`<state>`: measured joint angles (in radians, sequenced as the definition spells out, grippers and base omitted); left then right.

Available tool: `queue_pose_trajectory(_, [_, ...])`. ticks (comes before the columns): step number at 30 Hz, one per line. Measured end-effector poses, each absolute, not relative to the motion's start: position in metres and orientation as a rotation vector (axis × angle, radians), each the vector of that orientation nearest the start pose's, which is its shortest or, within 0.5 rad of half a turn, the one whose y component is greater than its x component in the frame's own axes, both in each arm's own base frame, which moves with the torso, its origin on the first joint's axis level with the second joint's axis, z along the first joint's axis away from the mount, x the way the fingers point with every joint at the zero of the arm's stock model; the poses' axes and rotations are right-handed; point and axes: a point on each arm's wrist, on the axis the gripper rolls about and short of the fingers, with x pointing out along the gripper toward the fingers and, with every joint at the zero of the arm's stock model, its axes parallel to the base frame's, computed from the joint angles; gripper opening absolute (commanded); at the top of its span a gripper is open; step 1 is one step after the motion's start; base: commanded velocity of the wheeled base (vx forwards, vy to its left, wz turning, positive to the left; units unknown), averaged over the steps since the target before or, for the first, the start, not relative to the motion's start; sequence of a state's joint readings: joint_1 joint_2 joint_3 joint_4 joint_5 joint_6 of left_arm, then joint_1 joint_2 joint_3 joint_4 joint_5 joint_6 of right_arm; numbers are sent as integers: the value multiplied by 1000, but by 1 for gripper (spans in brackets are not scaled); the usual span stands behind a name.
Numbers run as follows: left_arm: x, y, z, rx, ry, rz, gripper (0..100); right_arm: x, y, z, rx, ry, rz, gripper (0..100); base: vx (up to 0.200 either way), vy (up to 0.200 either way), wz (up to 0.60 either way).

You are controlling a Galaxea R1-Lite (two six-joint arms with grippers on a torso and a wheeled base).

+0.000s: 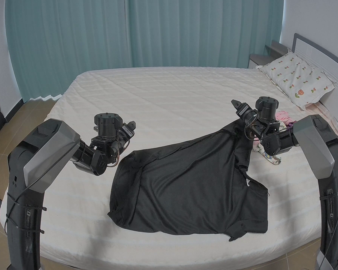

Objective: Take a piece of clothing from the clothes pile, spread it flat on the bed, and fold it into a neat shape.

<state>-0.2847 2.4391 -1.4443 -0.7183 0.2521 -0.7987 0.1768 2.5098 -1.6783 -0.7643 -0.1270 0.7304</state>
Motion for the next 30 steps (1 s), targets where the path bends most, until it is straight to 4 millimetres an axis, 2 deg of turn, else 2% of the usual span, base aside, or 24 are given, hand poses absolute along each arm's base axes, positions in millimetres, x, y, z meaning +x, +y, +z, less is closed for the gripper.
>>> queue_pose_trajectory(5, [475,-118,51,-714,259,119,100,523,68,66,684,134,-89,100,0,0,0])
queue_pose_trajectory(12, [473,-109,42,-706,284,147,100,519,57,32,599,327,-170,100,0,0,0])
queue_pose_trajectory(16, [464,-106,36,-699,320,160,100,519,56,39,689,287,-170,100,0,0,0])
queue_pose_trajectory(23, [430,-101,25,-692,439,166,100,516,51,74,865,204,-151,100,0,0,0])
queue_pose_trajectory(27, [409,-98,25,-710,486,145,100,504,43,75,861,272,-169,100,0,0,0])
queue_pose_trajectory(30, [391,-96,25,-724,510,116,100,488,39,67,835,347,-180,100,0,0,0])
